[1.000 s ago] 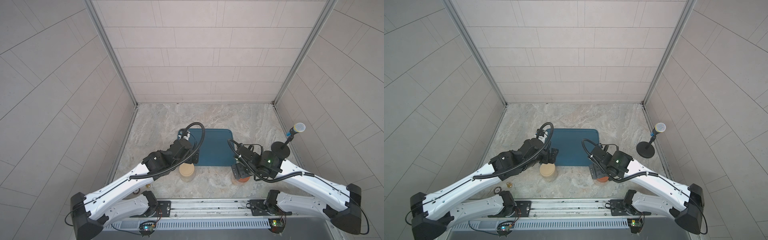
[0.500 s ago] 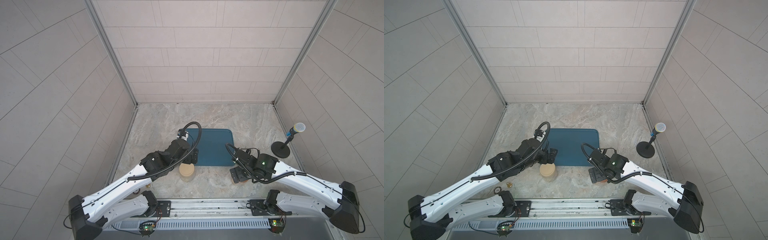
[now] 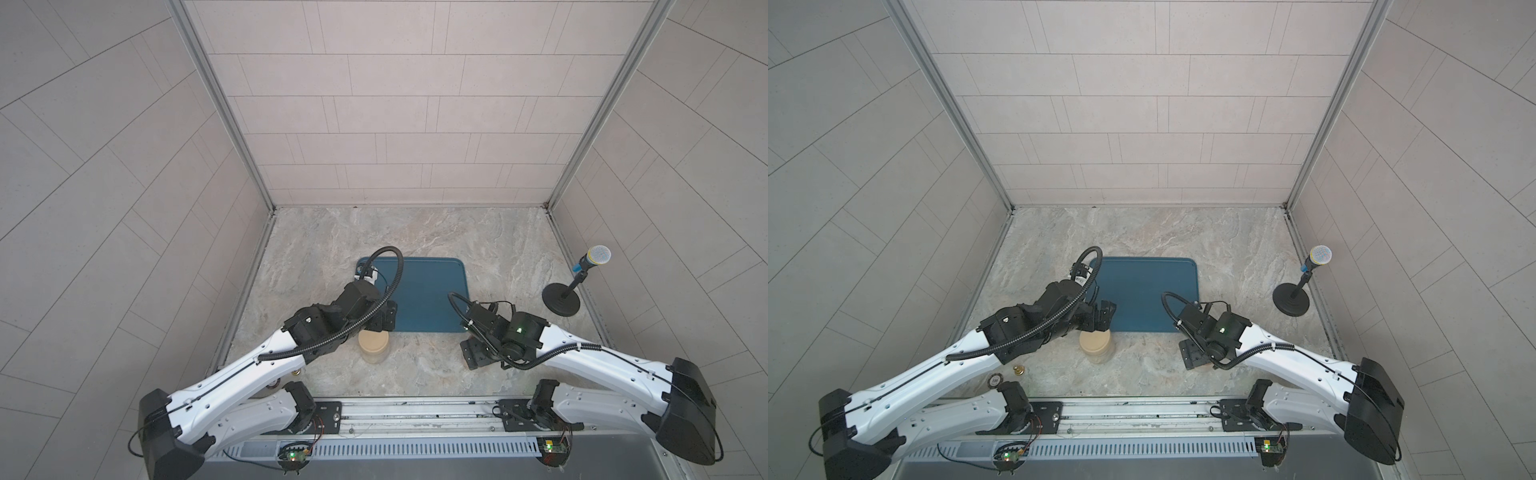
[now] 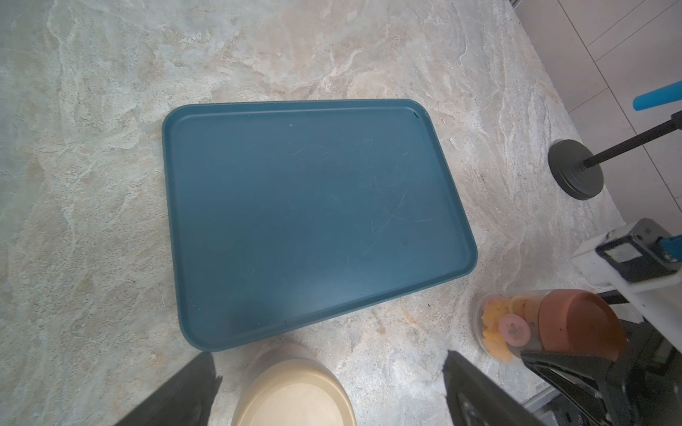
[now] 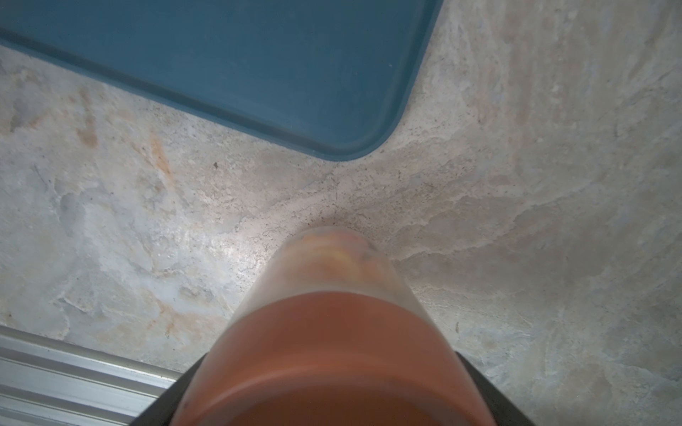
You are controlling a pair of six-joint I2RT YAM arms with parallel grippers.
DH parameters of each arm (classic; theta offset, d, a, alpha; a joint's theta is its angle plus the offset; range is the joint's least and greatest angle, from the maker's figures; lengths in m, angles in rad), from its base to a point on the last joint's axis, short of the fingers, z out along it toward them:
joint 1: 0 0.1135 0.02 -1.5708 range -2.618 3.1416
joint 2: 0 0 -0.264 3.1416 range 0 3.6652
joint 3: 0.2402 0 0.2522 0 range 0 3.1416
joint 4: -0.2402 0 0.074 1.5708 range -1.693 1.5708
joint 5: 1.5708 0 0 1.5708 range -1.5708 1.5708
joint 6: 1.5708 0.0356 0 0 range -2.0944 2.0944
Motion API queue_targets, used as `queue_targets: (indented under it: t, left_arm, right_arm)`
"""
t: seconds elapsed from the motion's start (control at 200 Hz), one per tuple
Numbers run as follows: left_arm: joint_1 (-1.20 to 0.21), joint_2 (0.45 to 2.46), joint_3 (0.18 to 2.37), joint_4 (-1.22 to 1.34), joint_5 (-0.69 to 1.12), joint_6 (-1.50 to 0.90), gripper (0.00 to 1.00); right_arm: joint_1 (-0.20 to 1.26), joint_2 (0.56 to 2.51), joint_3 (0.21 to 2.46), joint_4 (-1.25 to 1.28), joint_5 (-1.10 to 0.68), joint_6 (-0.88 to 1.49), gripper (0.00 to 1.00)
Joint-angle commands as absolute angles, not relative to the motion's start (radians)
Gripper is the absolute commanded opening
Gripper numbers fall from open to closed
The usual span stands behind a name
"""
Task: Pour the cookies out of the jar
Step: Pick up the jar from the center of the board.
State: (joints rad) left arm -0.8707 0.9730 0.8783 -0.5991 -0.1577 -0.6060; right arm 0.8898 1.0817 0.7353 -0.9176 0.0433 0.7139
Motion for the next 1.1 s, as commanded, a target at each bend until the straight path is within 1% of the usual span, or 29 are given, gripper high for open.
queue_targets:
  t: [0.0,0.03,0.085,0.15,0.2,0.37,0.58,0.721,0.821,0.931,0.986,1.096]
  left_arm:
    - [-0.864,0.956,0.874,-0.595,-0.154,-0.615,1.0]
    - [-0.864,0.955,0.872,-0.595,-0.152,-0.615,1.0]
    - [-0.865,0.95,0.868,-0.597,-0.154,-0.615,1.0]
    - [-0.864,0.944,0.862,-0.6,-0.16,-0.618,1.0]
    - [-0.862,0.945,0.868,-0.608,-0.164,-0.618,1.0]
    - [-0.858,0.965,0.904,-0.63,-0.169,-0.608,1.0]
    - [-0.835,0.978,0.957,-0.627,-0.14,-0.583,1.0]
    - [-0.797,0.983,0.989,-0.588,-0.082,-0.541,1.0]
    - [-0.746,0.998,1.002,-0.553,-0.024,-0.511,0.99]
    - [-0.676,1.015,0.991,-0.463,0.115,-0.505,0.98]
    - [-0.661,1.008,0.958,-0.38,0.169,-0.507,0.97]
    - [-0.661,0.97,0.864,-0.182,0.199,-0.544,0.98]
  right_arm:
    - [0.89,1.076,0.734,-0.92,0.054,0.728,0.66]
    - [0.89,1.072,0.737,-0.923,0.047,0.73,0.55]
    - [0.89,1.062,0.744,-0.932,0.045,0.741,0.4]
    - [0.89,1.053,0.751,-0.942,0.049,0.752,0.14]
    - [0.89,1.045,0.763,-0.954,0.046,0.759,0.0]
    - [0.89,1.002,0.854,-1.007,0.037,0.769,0.0]
    - [0.863,0.975,1.048,-1.062,0.025,0.734,0.0]
    - [0.814,0.994,1.164,-1.072,0.015,0.688,0.0]
    - [0.726,1.017,1.242,-1.072,-0.009,0.655,0.0]
    - [0.61,1.066,1.303,-1.061,-0.118,0.629,0.0]
    - [0.585,1.088,1.328,-1.051,-0.156,0.632,0.0]
    - [0.575,1.119,1.369,-1.013,-0.225,0.661,0.0]
